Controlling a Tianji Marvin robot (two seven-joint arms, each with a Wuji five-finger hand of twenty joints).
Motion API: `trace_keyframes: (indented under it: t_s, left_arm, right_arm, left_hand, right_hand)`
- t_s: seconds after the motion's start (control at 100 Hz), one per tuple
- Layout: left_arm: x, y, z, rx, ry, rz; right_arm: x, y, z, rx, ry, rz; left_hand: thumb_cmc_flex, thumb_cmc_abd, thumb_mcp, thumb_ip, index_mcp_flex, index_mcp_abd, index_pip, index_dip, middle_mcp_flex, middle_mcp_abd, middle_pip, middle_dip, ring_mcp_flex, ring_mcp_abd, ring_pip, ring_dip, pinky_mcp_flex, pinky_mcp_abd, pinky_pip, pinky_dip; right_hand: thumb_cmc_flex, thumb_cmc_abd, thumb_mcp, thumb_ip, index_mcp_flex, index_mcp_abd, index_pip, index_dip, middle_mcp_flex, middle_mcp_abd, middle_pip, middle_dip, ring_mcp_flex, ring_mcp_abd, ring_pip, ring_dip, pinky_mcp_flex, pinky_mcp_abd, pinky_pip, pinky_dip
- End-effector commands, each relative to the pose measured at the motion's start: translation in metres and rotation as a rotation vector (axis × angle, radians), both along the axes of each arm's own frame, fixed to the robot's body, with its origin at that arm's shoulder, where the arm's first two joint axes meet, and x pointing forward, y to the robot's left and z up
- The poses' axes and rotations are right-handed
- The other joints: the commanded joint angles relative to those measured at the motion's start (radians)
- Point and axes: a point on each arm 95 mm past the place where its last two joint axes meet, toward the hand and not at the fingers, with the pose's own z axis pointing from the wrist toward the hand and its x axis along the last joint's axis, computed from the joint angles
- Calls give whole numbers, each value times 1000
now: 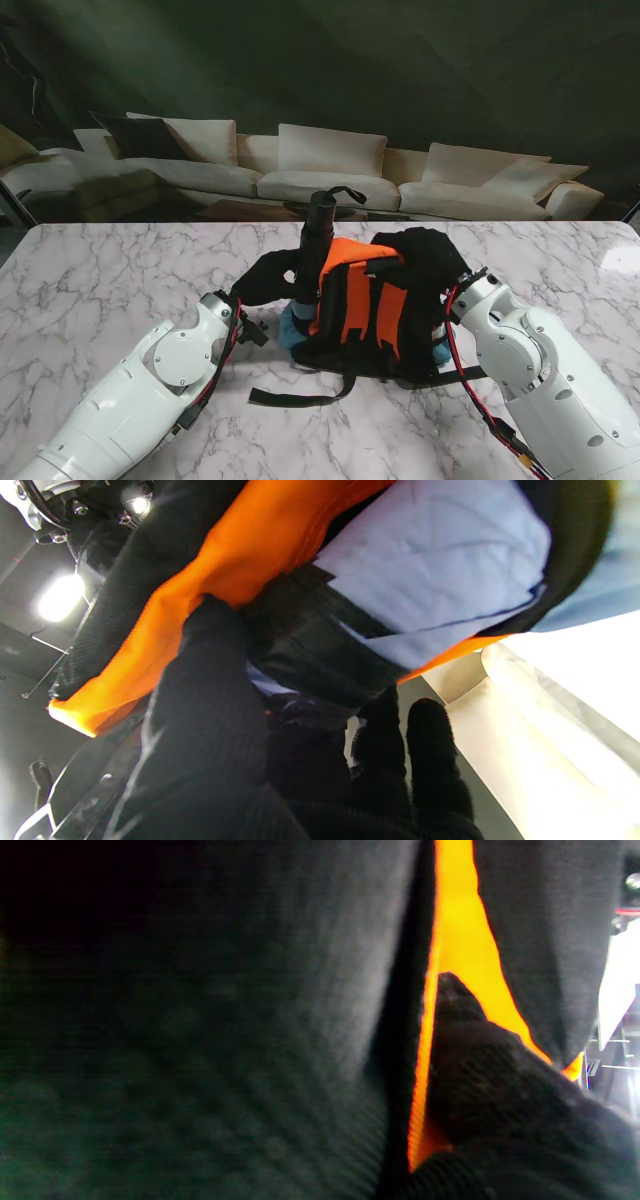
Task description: Put the umbrella and water cup into the side pockets of the backpack
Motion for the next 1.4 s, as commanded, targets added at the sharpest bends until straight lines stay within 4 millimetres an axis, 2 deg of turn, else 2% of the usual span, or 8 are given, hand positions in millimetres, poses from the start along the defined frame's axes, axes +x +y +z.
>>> trace_keyframes:
  t_s: [0.0,0.16,0.23,0.32,0.62,0.82,1.1,1.39]
  left_arm:
    - [0,-9,3,5,-8,-25]
    - [1,-10,3,13,-25,-23]
    - [2,-10,4,10,-43,-16]
    - [2,-9,6,14,-68,-12]
    - [0,-11,-2,-8,-29,-53]
    - [2,-9,-10,91,-32,-107]
    - [5,24,-14,306,-69,-122]
    - [8,49,3,377,-161,-41]
  right_arm:
    - [-2,5,-8,-3,21,11]
    - [-3,5,-8,-1,22,10]
    - [-3,5,-8,-1,22,11]
    - [-3,5,-8,0,22,11]
    - [-3,5,-7,1,18,12]
    - [-3,5,-6,1,16,14]
    - [-5,3,-6,-1,14,10]
    - [-5,6,-4,-6,9,23]
  left_hand:
    - [95,78,88,22,100,-165,109,29,-38,-67,37,49,-63,-33,-54,-16,-45,-12,-45,17]
    - [84,65,86,26,128,-164,105,-3,-277,-47,183,-80,-179,-30,-145,-88,-119,0,-162,13]
    - [83,66,85,27,128,-170,106,-8,-335,-41,208,-190,-203,-28,-155,-103,-130,4,-178,14]
    - [80,67,84,26,130,-179,106,-10,-376,-12,194,-217,-221,-20,-162,-106,-136,5,-185,13]
    - [70,34,77,26,194,-186,98,-84,-460,7,186,-250,-258,-18,-188,-126,-150,4,-218,6]
    - [61,25,83,28,205,-185,105,-118,-479,13,170,-257,-267,-15,-207,-140,-152,3,-232,6]
    - [60,49,94,30,163,-184,116,-74,-481,25,140,-280,-264,-9,-232,-165,-145,10,-243,5]
    - [66,77,88,30,129,-182,109,-15,-484,34,129,-285,-270,1,-249,-180,-146,22,-251,4]
  right_hand:
    - [109,55,78,32,40,-124,37,2,5,-41,-8,-3,32,-24,-1,6,-6,7,6,11]
    - [109,56,79,32,40,-124,37,2,6,-41,-8,-3,31,-24,-1,6,-6,7,6,12]
    - [109,55,79,32,40,-126,37,2,6,-41,-8,-3,31,-24,-1,6,-6,7,6,12]
    - [109,56,79,32,41,-126,37,2,6,-42,-8,-3,31,-24,-1,6,-6,7,6,12]
    - [109,56,79,32,42,-128,37,2,6,-42,-9,-3,31,-24,-1,6,-6,7,6,12]
    - [109,56,79,32,42,-129,37,2,6,-43,-9,-3,31,-25,-2,6,-6,7,6,12]
    - [109,56,79,32,42,-127,37,2,7,-42,-9,-3,31,-24,-1,6,-7,8,5,12]
    - [109,56,80,33,41,-128,36,1,6,-42,-9,-3,31,-23,-2,5,-7,8,5,12]
